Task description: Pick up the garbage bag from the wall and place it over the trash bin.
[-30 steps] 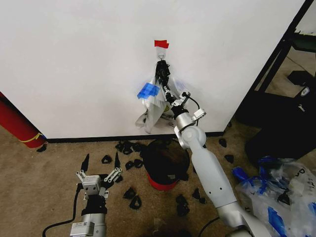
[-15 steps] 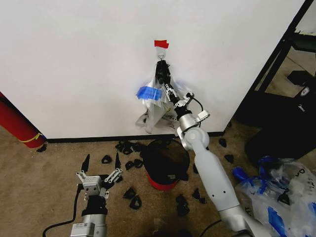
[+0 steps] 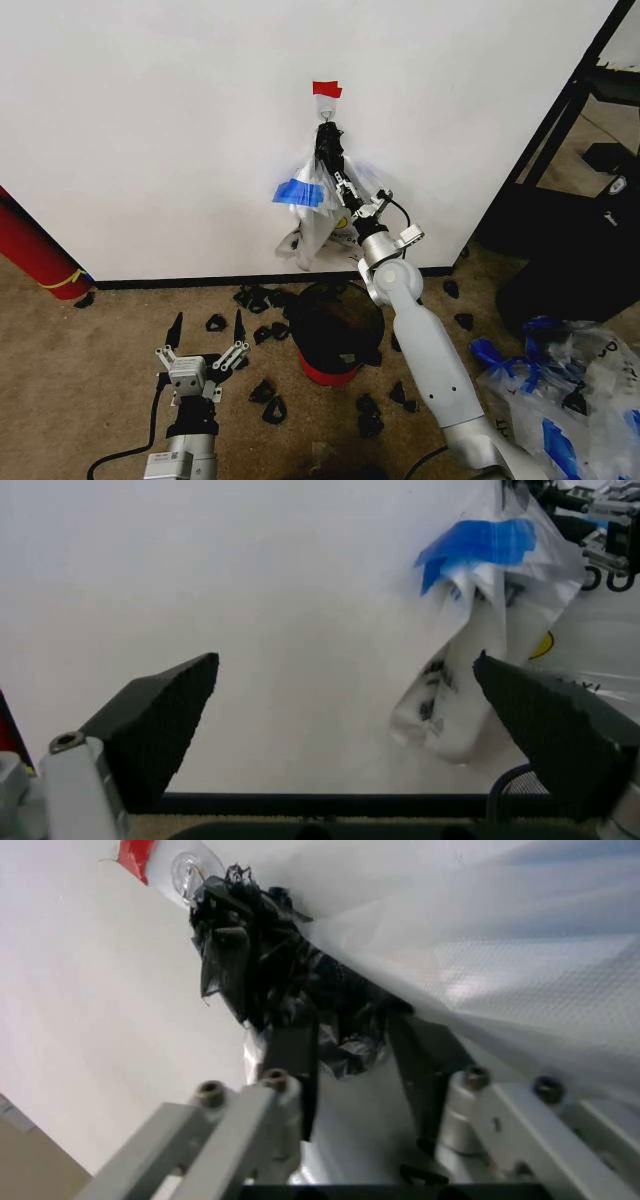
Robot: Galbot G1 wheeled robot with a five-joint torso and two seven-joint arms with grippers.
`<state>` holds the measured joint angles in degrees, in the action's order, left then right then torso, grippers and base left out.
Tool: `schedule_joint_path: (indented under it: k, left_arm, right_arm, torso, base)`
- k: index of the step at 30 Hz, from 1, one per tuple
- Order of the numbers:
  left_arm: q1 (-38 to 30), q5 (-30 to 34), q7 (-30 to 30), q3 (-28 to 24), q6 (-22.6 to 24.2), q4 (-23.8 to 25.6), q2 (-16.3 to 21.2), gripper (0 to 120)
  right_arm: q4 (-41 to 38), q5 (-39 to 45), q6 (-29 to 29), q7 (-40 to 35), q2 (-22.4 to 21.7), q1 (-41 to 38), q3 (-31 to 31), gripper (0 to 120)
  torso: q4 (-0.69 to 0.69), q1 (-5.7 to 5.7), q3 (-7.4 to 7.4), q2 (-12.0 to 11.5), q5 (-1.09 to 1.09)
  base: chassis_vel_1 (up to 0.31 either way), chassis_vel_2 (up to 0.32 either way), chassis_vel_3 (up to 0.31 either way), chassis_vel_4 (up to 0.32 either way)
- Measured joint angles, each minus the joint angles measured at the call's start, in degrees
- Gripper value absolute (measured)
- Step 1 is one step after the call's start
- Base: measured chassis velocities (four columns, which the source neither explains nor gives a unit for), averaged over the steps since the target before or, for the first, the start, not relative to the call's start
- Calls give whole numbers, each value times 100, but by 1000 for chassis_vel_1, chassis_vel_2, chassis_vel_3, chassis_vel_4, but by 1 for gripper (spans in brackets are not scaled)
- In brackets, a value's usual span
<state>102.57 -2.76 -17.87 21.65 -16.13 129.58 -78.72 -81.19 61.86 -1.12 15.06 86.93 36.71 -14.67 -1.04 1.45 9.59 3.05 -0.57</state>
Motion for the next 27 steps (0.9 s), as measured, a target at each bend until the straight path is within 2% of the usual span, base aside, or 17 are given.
schedule_joint_path:
  k: [4, 8, 16, 27]
  left_arm:
    - [2, -1, 2, -1, -5, -4, 5, 100]
    - [2, 0, 4, 2, -9, -6, 6, 100]
    - [17, 7, 4, 11, -26, 1, 0, 100]
    - [7, 10, -2, -7, -37, -5, -1, 100]
  right_arm:
    - [19, 9, -7, -7, -10, -28, 4, 8]
    - [69, 20, -21, -9, -14, -72, 24, 0]
    - [88, 26, -34, -8, 1, -72, 56, 0]
    - [-855, -57, 26, 43, -341, 842, 99, 0]
  torso:
    - [0, 0, 0, 0, 0]
    - [0, 0, 0, 0, 0]
    - [0, 0, 0, 0, 0]
    - [0, 0, 0, 0, 0]
  base:
    - [0, 0, 0, 0]
    - [0, 0, 0, 0]
    - [0, 0, 0, 0]
    - [0, 0, 0, 0]
